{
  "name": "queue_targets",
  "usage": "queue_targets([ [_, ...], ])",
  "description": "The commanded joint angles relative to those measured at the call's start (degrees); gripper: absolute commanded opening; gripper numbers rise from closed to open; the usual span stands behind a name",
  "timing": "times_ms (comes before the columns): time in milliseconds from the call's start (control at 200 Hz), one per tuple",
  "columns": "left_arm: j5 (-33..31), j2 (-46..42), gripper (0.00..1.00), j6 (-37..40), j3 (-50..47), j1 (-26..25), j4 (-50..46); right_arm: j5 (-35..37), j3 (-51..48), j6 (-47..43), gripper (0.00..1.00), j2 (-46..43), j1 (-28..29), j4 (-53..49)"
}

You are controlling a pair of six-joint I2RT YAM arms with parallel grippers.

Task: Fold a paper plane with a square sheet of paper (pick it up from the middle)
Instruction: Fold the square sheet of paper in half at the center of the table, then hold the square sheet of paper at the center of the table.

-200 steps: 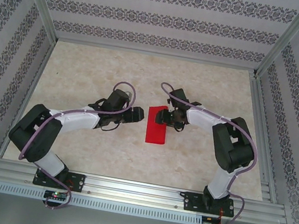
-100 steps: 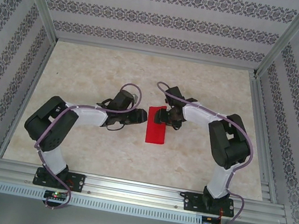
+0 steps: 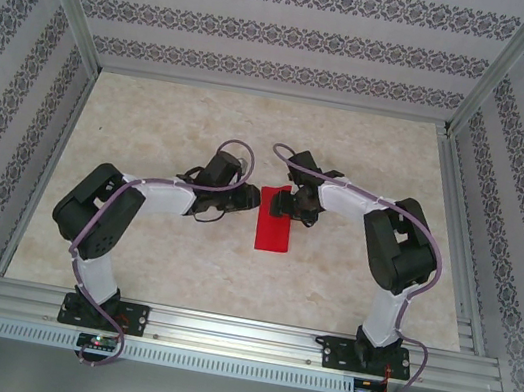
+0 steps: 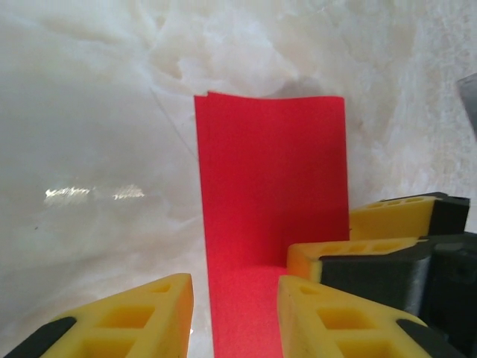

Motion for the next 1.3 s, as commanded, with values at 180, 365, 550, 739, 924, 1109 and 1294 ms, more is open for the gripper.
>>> queue_targets([
  [180, -3.0, 0.7, 0.33, 1.2, 2.7, -0.8, -2.3, 0.3, -3.6, -3.3, 0.64, 7.1, 0.0, 0.9],
  [365, -5.0, 0.7, 0.32, 0.0, 2.1, -0.8, -2.9, -2.8, -5.0, -1.6, 0.64, 6.8, -1.1, 3.4],
  [550, -12.9, -2.3, 0.32, -2.8, 0.4, 0.1, -7.5, -2.7, -4.7, -1.8, 0.68, 7.6, -1.0, 3.1],
  [739, -12.9, -4.1, 0.31, -3.2, -1.1, 0.5, -7.2, -1.5, -4.3, -2.4, 0.69, 8.2, -0.9, 2.2],
  [924, -11.5, -3.8, 0.31, -2.8, -1.2, 0.5, -6.1, -0.6, -4.0, -2.4, 0.71, 8.8, -0.7, 1.4],
  [1109, -9.4, -3.1, 0.31, -1.9, -0.9, 0.5, -4.9, 0.5, -3.1, -1.9, 0.67, 10.0, -0.8, 0.5],
  [1294, -6.0, -2.0, 0.31, -1.1, -0.3, 0.5, -3.1, 0.4, -3.1, -1.6, 0.67, 10.7, -0.8, 0.7],
])
